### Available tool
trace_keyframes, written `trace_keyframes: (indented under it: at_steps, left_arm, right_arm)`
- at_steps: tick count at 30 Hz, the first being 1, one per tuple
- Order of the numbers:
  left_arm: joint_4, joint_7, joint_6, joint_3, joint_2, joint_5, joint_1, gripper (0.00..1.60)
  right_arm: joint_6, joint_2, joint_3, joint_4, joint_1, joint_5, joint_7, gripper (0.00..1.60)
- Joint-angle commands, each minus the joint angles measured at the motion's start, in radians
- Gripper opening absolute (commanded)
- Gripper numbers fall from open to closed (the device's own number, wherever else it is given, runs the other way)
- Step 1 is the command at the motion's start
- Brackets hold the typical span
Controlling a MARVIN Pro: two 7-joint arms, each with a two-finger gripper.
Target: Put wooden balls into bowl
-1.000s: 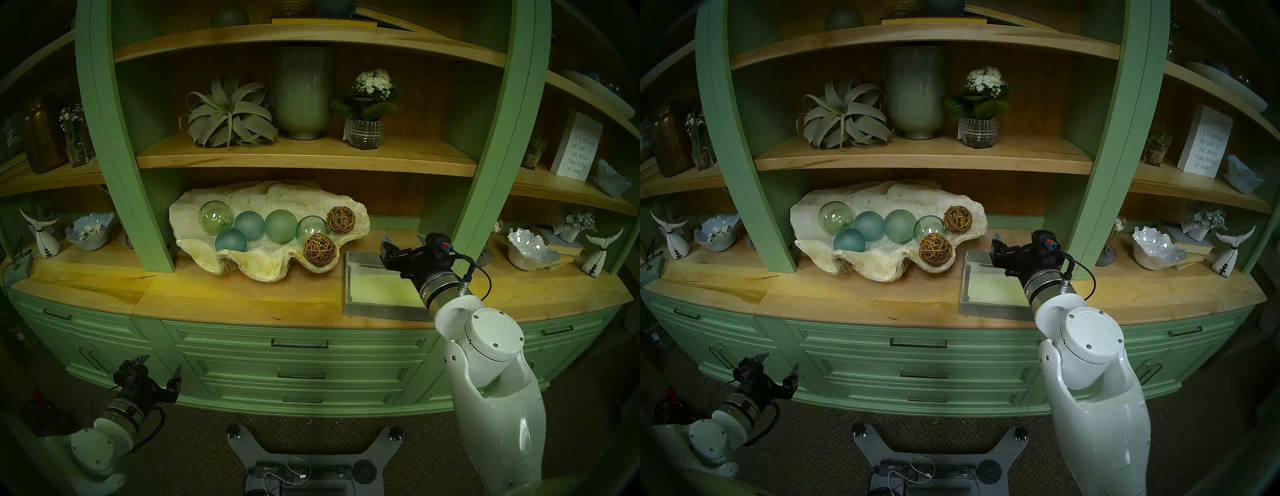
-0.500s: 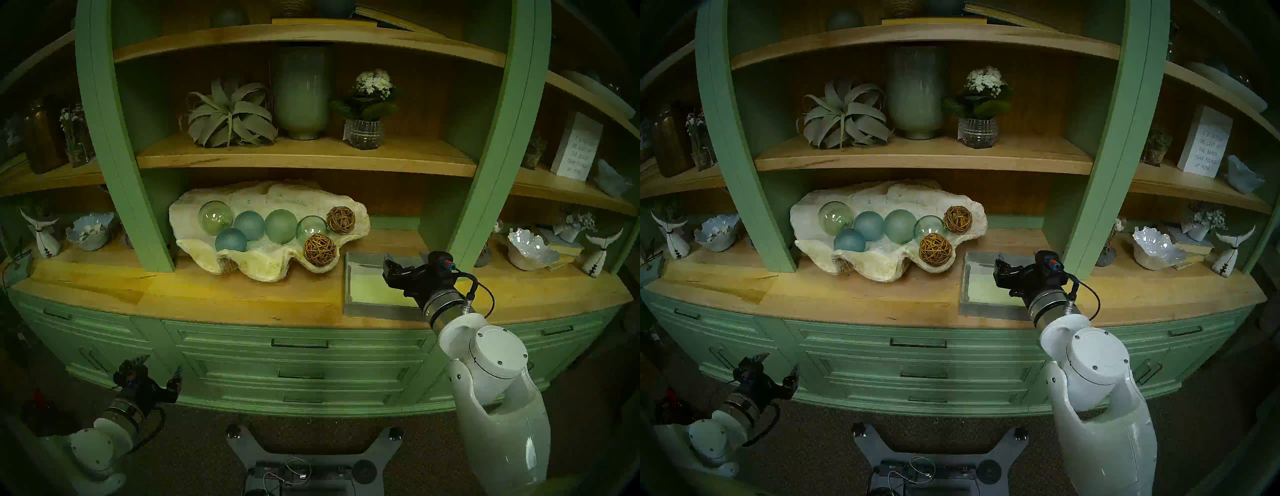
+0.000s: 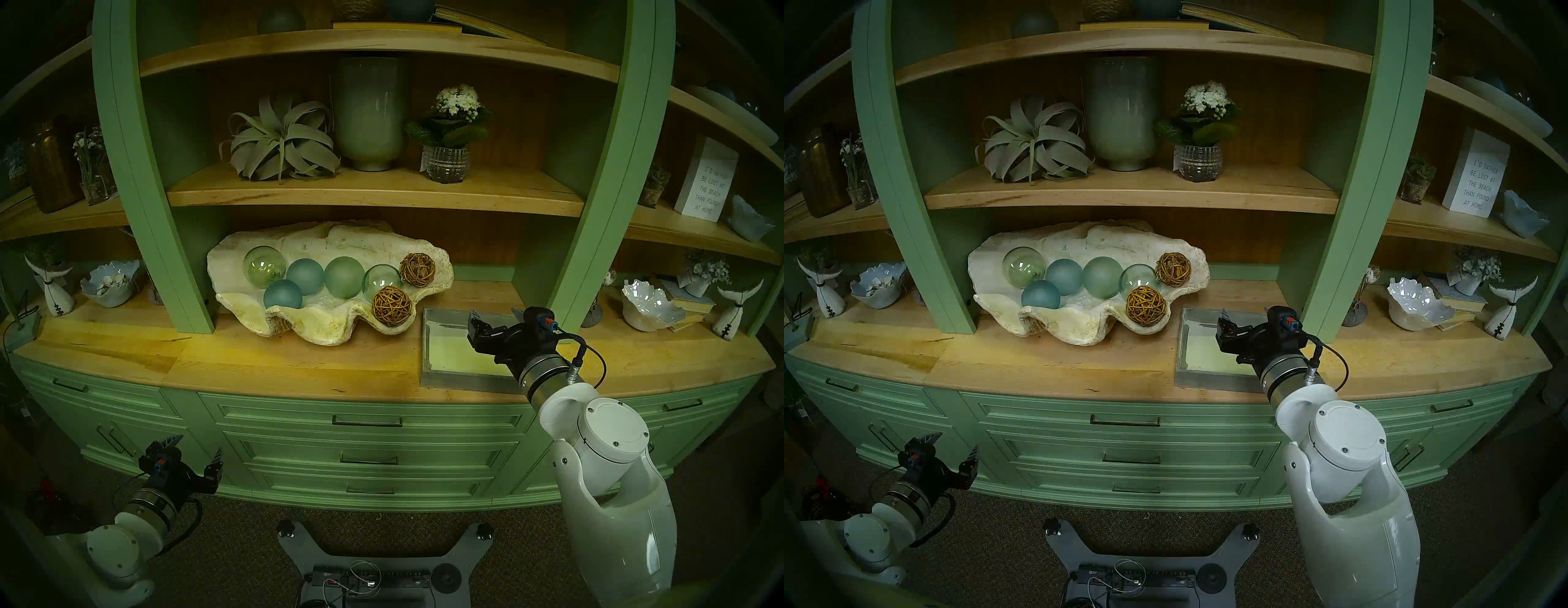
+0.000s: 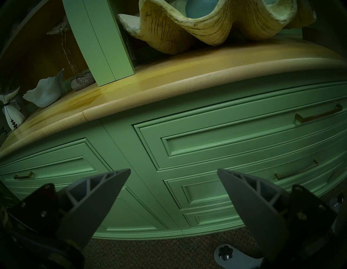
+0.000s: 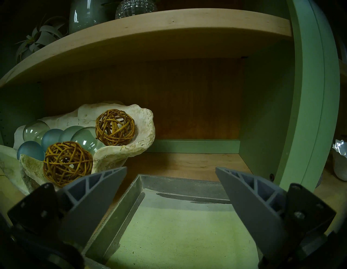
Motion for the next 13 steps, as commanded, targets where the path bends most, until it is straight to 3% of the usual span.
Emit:
trace_keyframes:
  at_steps: [1, 13]
  left_arm:
    - [-0.011, 0.000, -0.015, -0.012, 0.001, 0.003, -0.001, 1.60]
    - [-0.011, 0.000, -0.016, -0.012, 0.001, 0.002, -0.001, 1.60]
  right_arm:
    - [-0.006, 0.002, 0.006, -0.037, 0.024, 0.003, 0.004, 1.60]
    - [-0.006, 0.004, 0.007, -0.037, 0.024, 0.006, 0.004, 1.60]
